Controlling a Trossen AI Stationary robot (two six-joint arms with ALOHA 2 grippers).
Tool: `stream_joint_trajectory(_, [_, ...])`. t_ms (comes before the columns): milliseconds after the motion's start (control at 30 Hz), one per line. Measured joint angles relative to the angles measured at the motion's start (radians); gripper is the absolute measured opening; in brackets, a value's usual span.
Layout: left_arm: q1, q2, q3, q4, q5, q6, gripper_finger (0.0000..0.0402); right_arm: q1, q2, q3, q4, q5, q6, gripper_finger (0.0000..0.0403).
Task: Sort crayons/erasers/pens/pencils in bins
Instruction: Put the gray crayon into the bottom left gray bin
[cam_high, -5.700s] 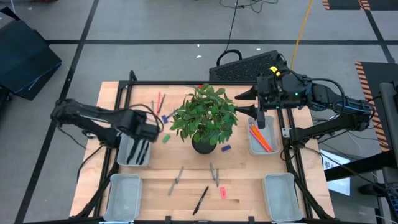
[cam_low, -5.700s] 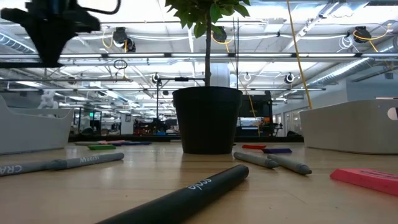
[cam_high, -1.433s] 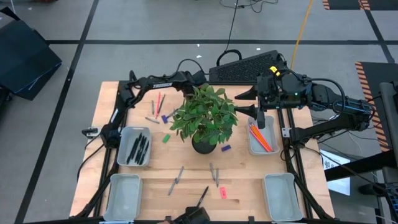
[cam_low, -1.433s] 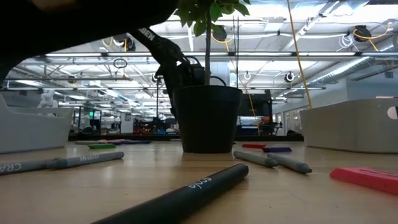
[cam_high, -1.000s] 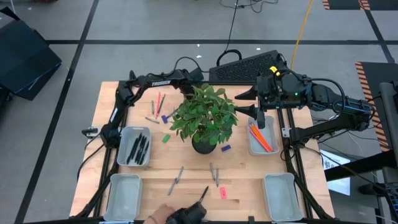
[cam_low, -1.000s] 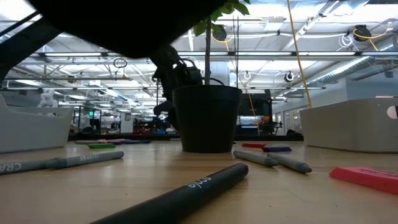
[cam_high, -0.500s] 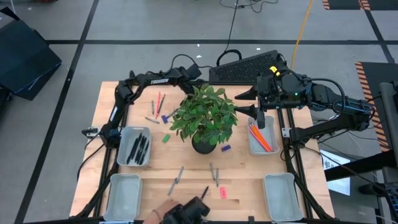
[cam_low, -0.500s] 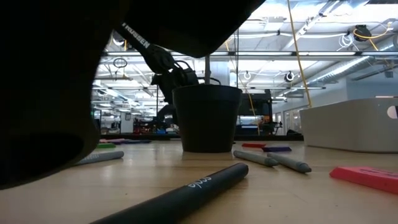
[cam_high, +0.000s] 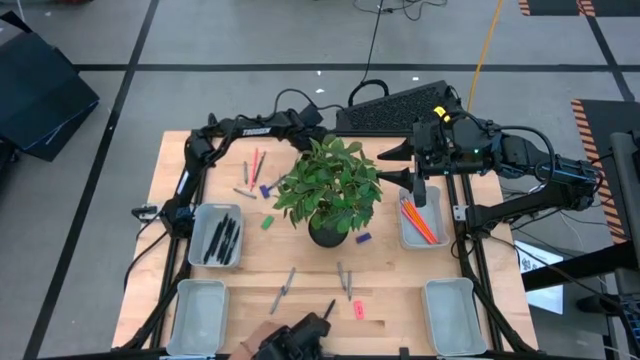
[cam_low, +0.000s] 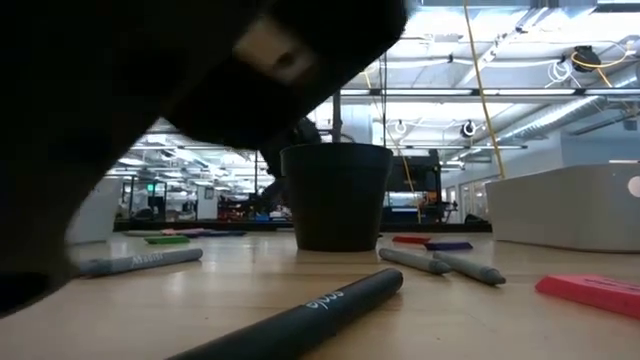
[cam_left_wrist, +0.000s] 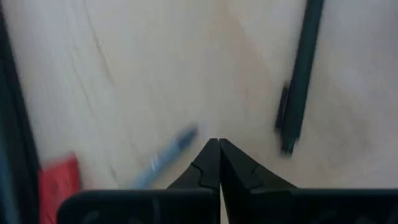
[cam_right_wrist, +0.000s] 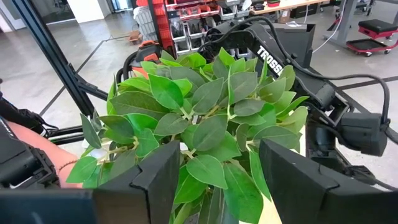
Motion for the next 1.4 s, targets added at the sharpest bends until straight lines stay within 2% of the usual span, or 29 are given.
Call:
stream_joint_trajectory(267, [0.007, -0.001, -0.001, -0.001, -0.004, -0.009, 0.0001, 0.000, 0.000, 0.000, 0.000, 0.000, 0.000, 0.0212])
stream_joint_trajectory(367, [0.008, -0.001, -0.001, -0.132, 0.059, 0.137, 0.0001, 0.000, 0.000, 0.000, 0.000, 0.000, 0.000, 0.0212])
stream_joint_trajectory(467, [0.004, -0.001, -0.001, -0.139, 0.067, 0.178, 0.0001, 0.000, 0.000, 0.000, 0.000, 0.000, 0.000, 0.0212])
stream_joint_trajectory(800, [0.004, -0.001, -0.001, -0.098, 0.029, 0.150, 0.0001, 0.000, 0.000, 0.000, 0.000, 0.000, 0.000, 0.0212])
stream_joint_trajectory(967, [0.005, -0.001, 0.000, -0.151, 0.044, 0.157, 0.0001, 0.000, 0.000, 0.000, 0.000, 0.000, 0.000, 0.0212])
stream_joint_trajectory(1100, [0.003, -0.001, -0.001, -0.157, 0.051, 0.036, 0.0001, 0.000, 0.000, 0.000, 0.000, 0.000, 0.000, 0.0212])
stream_joint_trajectory(1400, [0.007, -0.014, -0.002, -0.165, 0.040, 0.016, 0.0001, 0.000, 0.000, 0.000, 0.000, 0.000, 0.000, 0.0212])
